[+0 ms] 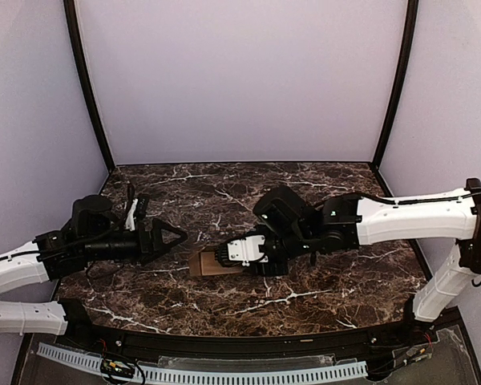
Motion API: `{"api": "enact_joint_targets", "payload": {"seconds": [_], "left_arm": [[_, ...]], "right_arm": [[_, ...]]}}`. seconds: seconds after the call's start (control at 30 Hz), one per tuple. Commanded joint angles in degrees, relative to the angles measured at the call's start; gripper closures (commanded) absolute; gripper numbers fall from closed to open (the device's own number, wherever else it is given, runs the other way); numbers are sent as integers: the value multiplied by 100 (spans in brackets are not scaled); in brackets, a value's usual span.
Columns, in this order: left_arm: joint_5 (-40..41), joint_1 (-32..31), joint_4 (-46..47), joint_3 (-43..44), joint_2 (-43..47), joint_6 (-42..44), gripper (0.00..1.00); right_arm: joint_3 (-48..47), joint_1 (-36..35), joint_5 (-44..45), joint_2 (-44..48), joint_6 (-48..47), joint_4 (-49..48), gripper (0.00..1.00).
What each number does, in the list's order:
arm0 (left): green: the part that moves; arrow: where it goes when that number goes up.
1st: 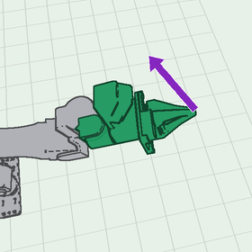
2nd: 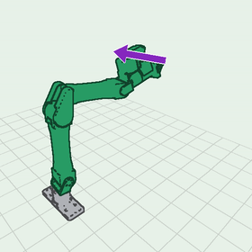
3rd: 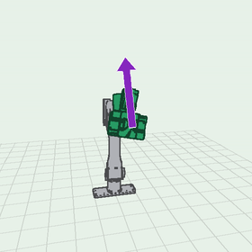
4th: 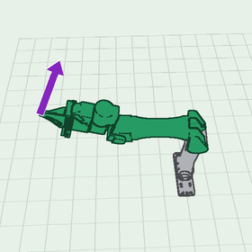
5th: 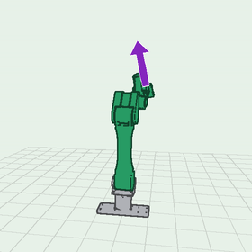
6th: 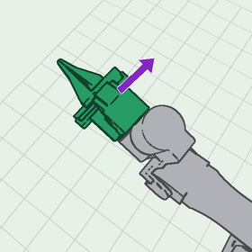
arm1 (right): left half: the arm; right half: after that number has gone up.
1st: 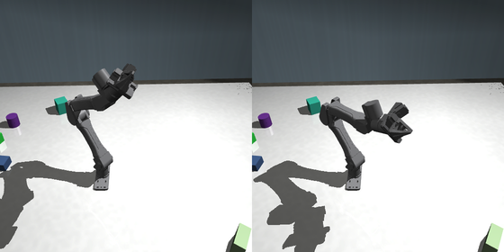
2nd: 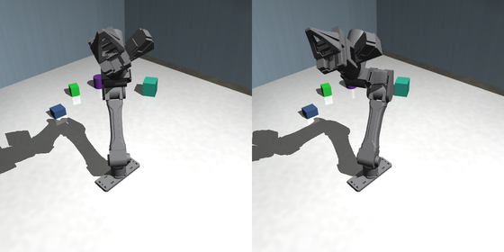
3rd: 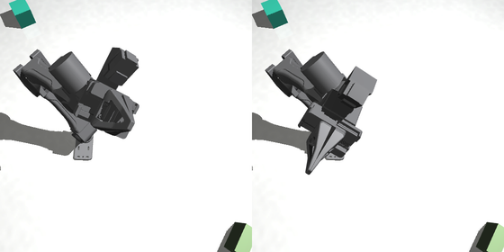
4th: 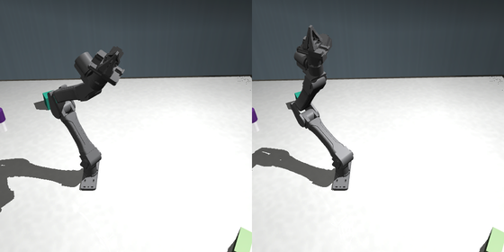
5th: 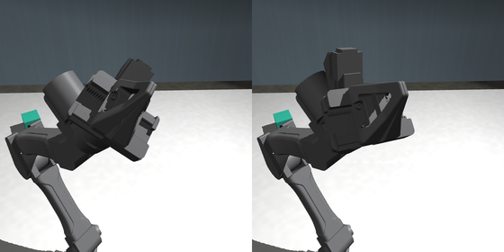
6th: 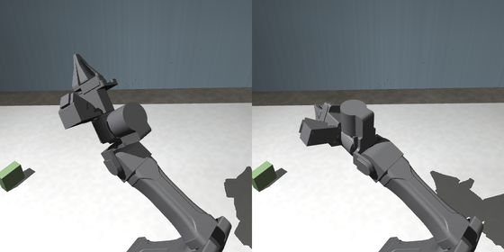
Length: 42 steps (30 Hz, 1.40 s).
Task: Fold the paper box
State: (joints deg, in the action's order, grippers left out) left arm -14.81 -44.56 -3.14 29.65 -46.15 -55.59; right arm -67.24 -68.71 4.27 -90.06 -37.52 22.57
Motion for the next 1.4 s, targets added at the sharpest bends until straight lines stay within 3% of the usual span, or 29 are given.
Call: {"api": "enact_joint_targets", "payload": {"seconds": [0.0, 0.27, 0.47, 0.67, 0.93, 1.37], "left_arm": [[276, 27, -1398, 582, -102, 1301, 1], [-410, 18, -1313, 631, -295, 2301, 1], [-548, -32, -1182, 537, -350, 2918, 2], [146, -437, -998, 611, -933, 3534, 8], [329, -580, -411, 668, -1374, 3726, 32], [281, -783, 223, 675, -1625, 3619, 53]], "right_arm": [[-612, 170, -1153, -348, 550, 1874, 59], [-1604, 556, -1622, -1297, 856, 3169, 61], [-1967, 701, -1759, -1730, 894, 3313, 61], [-2367, 704, -1780, -2119, 956, 3465, 61], [-2299, 701, -1774, -2138, 1050, 3397, 61], [-2142, 705, -1774, -2077, 1183, 3134, 60]]}}
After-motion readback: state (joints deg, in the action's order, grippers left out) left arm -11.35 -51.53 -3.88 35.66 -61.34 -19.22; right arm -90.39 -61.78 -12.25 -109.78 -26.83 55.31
